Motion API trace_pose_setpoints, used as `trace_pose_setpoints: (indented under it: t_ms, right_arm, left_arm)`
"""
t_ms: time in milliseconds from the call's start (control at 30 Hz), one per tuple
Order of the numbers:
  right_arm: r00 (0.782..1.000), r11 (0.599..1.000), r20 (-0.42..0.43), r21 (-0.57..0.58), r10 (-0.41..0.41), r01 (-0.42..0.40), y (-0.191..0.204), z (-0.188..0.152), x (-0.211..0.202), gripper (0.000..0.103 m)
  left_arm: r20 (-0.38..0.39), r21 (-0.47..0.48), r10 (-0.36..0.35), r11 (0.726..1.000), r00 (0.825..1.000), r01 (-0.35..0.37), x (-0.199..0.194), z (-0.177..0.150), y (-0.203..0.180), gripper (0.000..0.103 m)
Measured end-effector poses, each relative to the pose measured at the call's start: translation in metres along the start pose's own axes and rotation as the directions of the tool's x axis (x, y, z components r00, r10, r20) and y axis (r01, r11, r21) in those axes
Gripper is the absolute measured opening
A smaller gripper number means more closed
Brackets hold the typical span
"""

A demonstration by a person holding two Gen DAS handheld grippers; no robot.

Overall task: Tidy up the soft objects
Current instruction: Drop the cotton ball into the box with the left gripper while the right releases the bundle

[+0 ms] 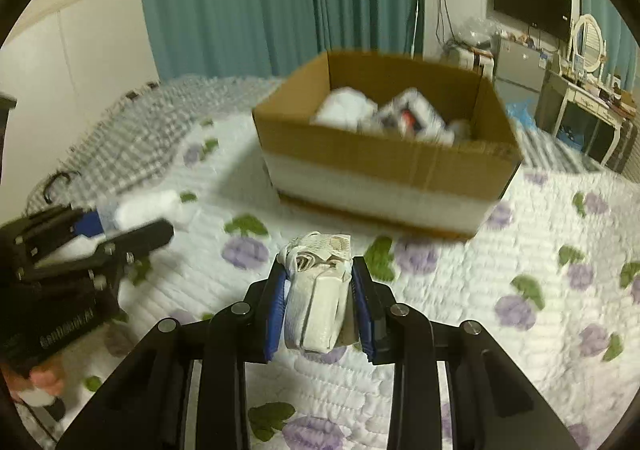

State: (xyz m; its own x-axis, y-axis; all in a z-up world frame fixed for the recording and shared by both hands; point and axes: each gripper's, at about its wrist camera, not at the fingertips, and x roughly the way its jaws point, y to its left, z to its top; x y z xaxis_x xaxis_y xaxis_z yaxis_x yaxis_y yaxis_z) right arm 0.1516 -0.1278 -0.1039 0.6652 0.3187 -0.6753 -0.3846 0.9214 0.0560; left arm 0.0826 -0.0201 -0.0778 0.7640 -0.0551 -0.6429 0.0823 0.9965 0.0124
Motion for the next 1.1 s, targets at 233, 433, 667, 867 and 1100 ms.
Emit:
trace_pose_setpoints:
  t_ms: [233, 433, 667, 867, 1100]
  right_arm:
    - [0.992, 0.997, 0.121, -0.051, -0.045, 0.051, -0.015, 0.048, -0.064, 0.03]
    - [0.981, 0.995, 0.184, -0.057, -0.065, 0.076, -0.032, 0.091, -0.096, 0.03]
    - [0.978, 0.995, 0.193, -0.057, -0.075, 0.088, -0.056, 0.132, -0.082, 0.03]
    - [0.986, 0.998, 0.157, -0.027, -0.05, 0.055, -0.08, 0.159, -0.028, 0.03]
    - [0.994, 0.999, 0.101, 0.015, -0.034, 0.033, -0.107, 0.172, 0.045, 0.03]
  left_arm:
    - [0.112, 0.061, -0.014, 0.998, 0.994, 0.007, -0.043, 0.039, -0.031, 0.037]
    - [0.17, 0.072, -0.042, 0.997, 0.985, 0.03, -0.048, 0.08, -0.04, 0.037]
    - [0.171, 0.07, -0.037, 0.997, 0.984, 0.026, -0.004, 0.133, -0.034, 0.037]
    - [0.127, 0.067, -0.011, 0.998, 0.992, 0.002, 0.067, 0.163, -0.019, 0.037]
    - [0.09, 0.128, 0.019, 0.991, 0.996, -0.031, 0.133, 0.169, -0.019, 0.04]
